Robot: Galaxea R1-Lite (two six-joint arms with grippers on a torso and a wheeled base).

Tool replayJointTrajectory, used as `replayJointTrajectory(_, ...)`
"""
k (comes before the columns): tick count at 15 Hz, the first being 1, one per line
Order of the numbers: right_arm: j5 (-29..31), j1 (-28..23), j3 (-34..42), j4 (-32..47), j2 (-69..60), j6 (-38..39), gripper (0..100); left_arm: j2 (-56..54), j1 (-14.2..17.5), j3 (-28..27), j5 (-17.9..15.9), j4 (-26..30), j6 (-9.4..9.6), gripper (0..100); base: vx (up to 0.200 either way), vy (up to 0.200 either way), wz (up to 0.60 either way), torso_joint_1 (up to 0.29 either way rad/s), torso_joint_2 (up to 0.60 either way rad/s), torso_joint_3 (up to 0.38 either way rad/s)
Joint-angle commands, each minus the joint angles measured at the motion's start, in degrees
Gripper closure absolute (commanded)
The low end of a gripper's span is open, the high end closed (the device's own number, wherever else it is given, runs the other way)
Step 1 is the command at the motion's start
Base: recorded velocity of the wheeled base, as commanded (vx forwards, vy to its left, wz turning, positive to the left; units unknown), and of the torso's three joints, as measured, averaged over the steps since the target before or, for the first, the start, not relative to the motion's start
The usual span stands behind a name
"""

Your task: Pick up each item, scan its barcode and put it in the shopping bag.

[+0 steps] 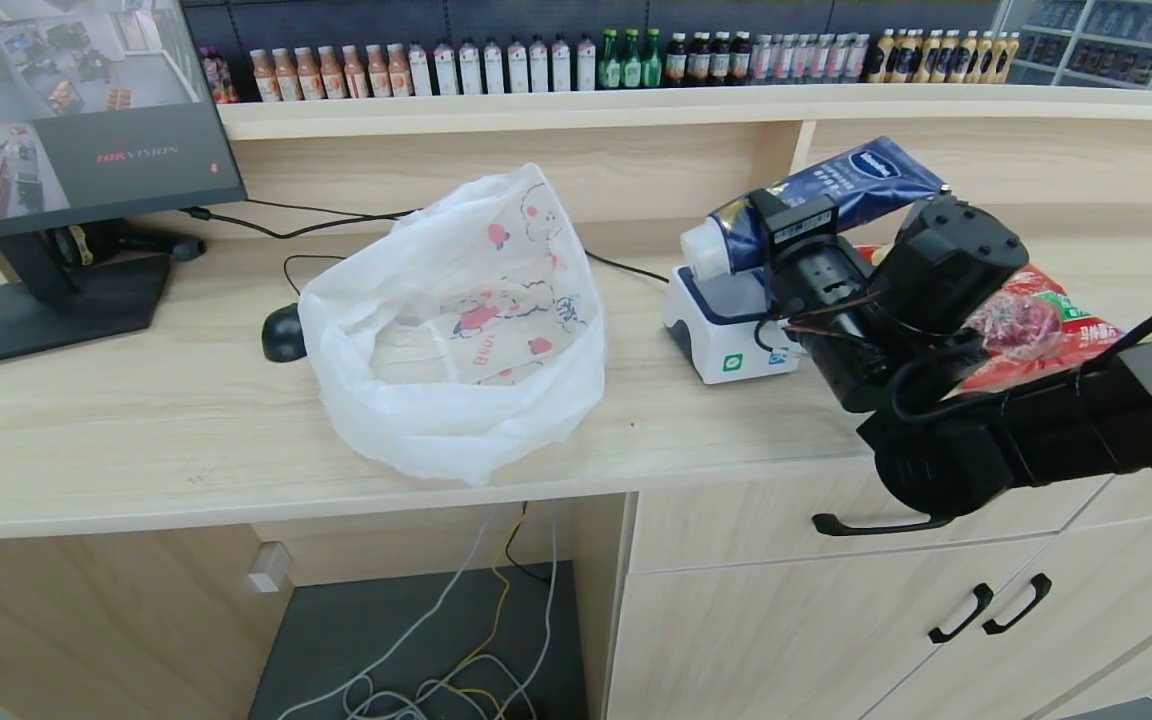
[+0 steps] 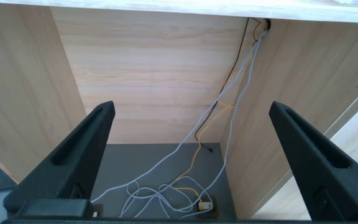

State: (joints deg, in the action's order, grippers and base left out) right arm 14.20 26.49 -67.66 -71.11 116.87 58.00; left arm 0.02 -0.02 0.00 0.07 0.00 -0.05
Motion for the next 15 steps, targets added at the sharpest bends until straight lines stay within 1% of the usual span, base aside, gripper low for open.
replayJointTrajectory(1,0.0,0.1,0.1,1.4,-0.5,0.0,100,0.0,0.0,0.0,0.0,0.0,-0.04,0,0.0,0.0,0.0,0.0,0.0,0.0)
replayJointTrajectory(2,0.0,0.1,-0.1,3.9,-1.6,0.6,100,0.0,0.0,0.0,0.0,0.0,-0.04,0,0.0,0.0,0.0,0.0,0.0,0.0)
replayJointTrajectory(4,0.5,0.7,-3.1,16.7,-6.6,8.4,100,0.0,0.0,0.0,0.0,0.0,-0.04,0,0.0,0.0,0.0,0.0,0.0,0.0)
replayJointTrajectory(5,1.6,0.8,-4.4,21.3,-8.1,11.4,100,0.0,0.0,0.0,0.0,0.0,-0.04,0,0.0,0.0,0.0,0.0,0.0,0.0)
replayJointTrajectory(7,2.9,0.8,-4.8,22.2,-8.0,12.0,100,0.0,0.0,0.0,0.0,0.0,-0.04,0,0.0,0.0,0.0,0.0,0.0,0.0)
replayJointTrajectory(11,2.7,2.8,-8.0,22.4,-8.1,12.0,100,0.0,0.0,0.0,0.0,0.0,-0.04,0,0.0,0.0,0.0,0.0,0.0,0.0)
replayJointTrajectory(13,3.0,4.0,-7.3,22.5,-7.9,12.0,100,0.0,0.0,0.0,0.0,0.0,-0.04,0,0.0,0.0,0.0,0.0,0.0,0.0)
replayJointTrajectory(15,3.2,4.7,-4.4,22.2,-8.2,12.2,100,0.0,0.0,0.0,0.0,0.0,-0.04,0,0.0,0.0,0.0,0.0,0.0,0.0)
